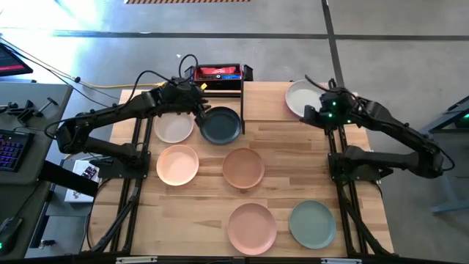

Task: Place and stack plates onto a shelf
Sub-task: Stack the light pink plate on top of the gray plate on the shelf

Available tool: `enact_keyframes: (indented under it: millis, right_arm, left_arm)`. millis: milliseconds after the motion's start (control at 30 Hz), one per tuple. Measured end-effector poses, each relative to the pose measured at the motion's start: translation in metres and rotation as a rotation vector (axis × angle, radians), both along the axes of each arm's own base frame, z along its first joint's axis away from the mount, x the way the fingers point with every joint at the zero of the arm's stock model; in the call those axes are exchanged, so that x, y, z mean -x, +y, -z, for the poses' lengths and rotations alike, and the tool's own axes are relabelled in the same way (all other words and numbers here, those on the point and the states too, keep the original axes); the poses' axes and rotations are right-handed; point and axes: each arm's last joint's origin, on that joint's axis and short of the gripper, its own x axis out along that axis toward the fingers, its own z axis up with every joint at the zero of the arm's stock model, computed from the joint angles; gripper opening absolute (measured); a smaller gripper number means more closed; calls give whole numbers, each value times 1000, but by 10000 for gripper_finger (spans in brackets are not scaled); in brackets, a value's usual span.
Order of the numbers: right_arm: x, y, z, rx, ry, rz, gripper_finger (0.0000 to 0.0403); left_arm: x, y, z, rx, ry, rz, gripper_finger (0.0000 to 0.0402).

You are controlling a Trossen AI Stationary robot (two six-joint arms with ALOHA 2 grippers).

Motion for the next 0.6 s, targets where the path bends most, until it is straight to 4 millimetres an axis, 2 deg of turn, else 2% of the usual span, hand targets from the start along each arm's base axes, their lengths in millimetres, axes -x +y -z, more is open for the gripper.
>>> enact_keyframes:
  millis: [267, 600]
  right_arm:
    - [-27, 21, 10, -57, 61, -176, 94]
    - [-77, 60, 42, -147, 231, -398, 94]
  left_arm:
    - [-4, -11, 3, 136, -28, 70, 115]
    - [-13, -38, 5, 229, -27, 97, 115]
